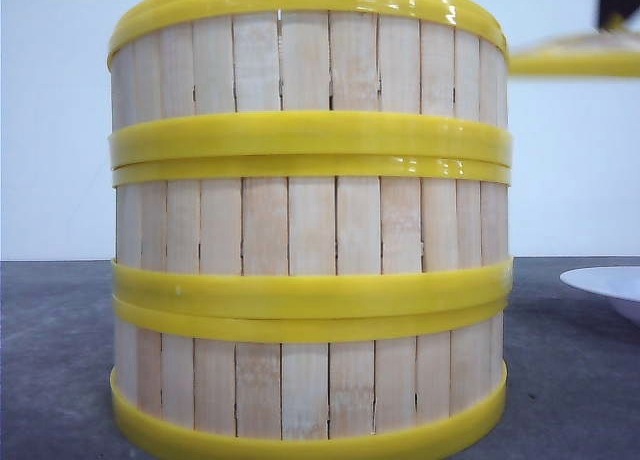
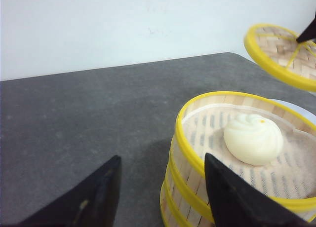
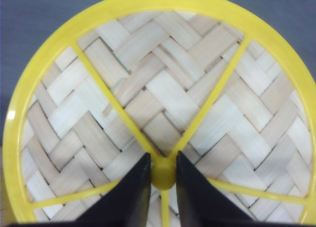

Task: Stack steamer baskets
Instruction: 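Grip the lid hub, lift the lid and carry it over the stack, then lower the lid onto the top basket and release it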

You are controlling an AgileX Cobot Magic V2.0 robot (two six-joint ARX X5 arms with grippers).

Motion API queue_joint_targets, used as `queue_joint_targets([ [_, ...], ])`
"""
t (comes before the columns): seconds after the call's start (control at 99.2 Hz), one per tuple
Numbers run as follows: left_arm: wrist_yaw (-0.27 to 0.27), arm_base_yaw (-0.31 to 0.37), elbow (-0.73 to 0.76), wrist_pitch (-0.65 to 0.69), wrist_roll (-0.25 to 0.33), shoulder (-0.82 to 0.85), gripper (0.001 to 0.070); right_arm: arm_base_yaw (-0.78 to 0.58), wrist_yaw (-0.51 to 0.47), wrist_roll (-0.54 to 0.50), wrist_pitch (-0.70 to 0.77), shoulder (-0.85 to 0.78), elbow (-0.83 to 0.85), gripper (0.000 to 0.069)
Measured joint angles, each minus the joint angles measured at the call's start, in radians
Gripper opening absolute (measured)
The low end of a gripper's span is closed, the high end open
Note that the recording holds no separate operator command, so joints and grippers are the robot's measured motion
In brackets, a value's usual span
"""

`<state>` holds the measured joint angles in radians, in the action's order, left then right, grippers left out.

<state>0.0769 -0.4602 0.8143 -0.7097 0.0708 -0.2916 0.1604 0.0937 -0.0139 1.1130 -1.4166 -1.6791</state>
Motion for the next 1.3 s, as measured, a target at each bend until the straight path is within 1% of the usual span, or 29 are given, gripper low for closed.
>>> queue_joint_targets([
  [0.101,0.0,0.0,0.0,0.004,0.0,0.0,0.032,0.092,0.037,0.0,0.002,0.0,-0.055,0.0061],
  [0.192,0.001,0.0,0.0,0.005,0.0,0.0,0.032,0.182,0.042,-0.001,0.002,0.0,-0.08,0.0061],
  [0.454,0.001,0.0,0.0,0.007,0.0,0.0,0.032,0.427,0.063,-0.002,0.032,0.0,-0.084,0.006],
  [0.635,0.001,0.0,0.0,0.007,0.0,0.0,0.032,0.554,0.063,-0.002,0.034,0.0,-0.084,0.0059],
  [0.797,0.003,0.0,0.0,0.008,0.0,0.0,0.032,0.619,0.058,-0.002,0.071,-0.006,-0.084,0.0059],
  [0.938,0.006,0.0,0.0,0.008,0.0,0.0,0.032,0.655,0.034,-0.002,0.101,-0.034,-0.084,0.0059],
  [1.099,0.006,0.0,0.0,0.008,0.0,0.0,0.032,0.7,0.031,-0.002,0.103,-0.077,-0.084,0.0059],
  [1.18,0.006,0.0,0.0,0.008,0.0,0.0,0.032,0.716,0.014,-0.002,0.103,-0.096,-0.084,0.0059],
  [1.301,0.006,0.0,0.0,0.008,0.0,0.0,0.032,0.724,0.012,-0.001,0.102,-0.119,-0.084,0.0059],
])
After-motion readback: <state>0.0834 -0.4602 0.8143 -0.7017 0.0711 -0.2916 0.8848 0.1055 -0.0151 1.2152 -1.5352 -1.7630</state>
